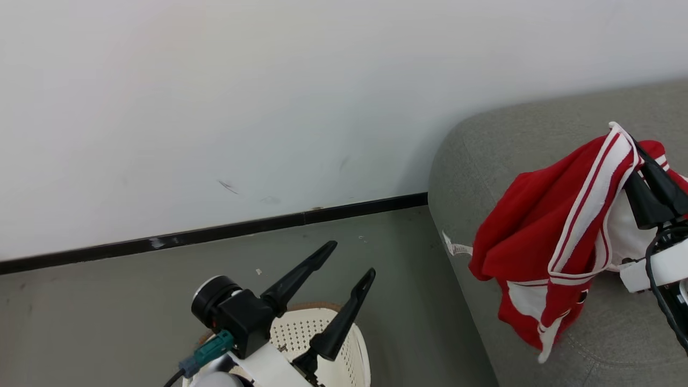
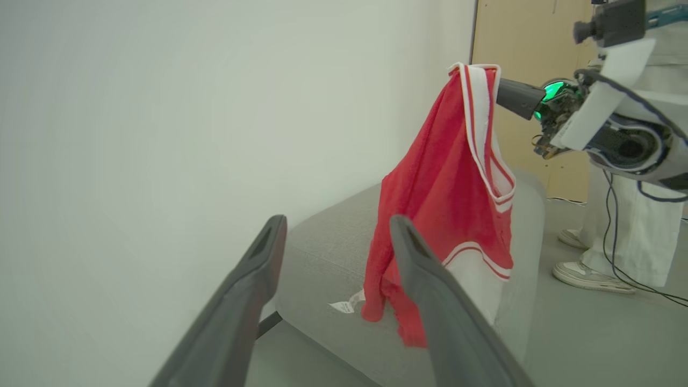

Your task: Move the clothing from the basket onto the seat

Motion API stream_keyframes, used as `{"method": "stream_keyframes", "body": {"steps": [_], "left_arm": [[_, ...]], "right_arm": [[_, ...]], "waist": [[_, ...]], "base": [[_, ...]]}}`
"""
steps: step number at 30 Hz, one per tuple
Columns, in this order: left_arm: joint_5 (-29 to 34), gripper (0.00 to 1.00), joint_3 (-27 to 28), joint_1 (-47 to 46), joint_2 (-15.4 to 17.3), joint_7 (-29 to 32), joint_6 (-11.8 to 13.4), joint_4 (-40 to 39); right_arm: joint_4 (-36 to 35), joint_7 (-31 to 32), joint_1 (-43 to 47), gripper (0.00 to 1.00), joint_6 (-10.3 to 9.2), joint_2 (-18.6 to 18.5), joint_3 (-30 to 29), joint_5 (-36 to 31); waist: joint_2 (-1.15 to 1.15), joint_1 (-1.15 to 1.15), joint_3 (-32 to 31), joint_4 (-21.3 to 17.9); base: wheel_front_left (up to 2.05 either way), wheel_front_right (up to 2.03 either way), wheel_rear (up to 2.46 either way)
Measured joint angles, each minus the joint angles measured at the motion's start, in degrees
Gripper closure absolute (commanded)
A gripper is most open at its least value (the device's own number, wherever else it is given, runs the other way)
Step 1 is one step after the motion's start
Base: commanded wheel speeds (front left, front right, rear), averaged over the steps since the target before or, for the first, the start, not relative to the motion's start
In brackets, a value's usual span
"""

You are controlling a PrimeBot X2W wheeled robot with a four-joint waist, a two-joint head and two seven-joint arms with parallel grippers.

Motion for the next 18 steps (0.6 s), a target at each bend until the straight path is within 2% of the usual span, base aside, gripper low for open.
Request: {"method": "stream_keyframes", "body": {"steps": [10, 18], "left_arm": [[-0.5, 0.0, -5.5, 0.9, -1.4, -0.7, -0.4, -0.4], [-0.4, 0.0, -7.0, 0.9, -1.6, -1.4, -0.4, -0.4]], "right_arm": [[-4.6, 0.0, 5.6, 1.0, 0.0, 1.4, -3.8, -1.7], [-6.0, 0.0, 7.8, 1.0, 0.0, 1.7, -4.2, -3.0]], "waist": [[0.0, 0.0, 0.2, -4.2], [0.0, 0.0, 0.7, -7.3]], "base": [[0.0, 0.0, 0.0], [0.0, 0.0, 0.0]]}}
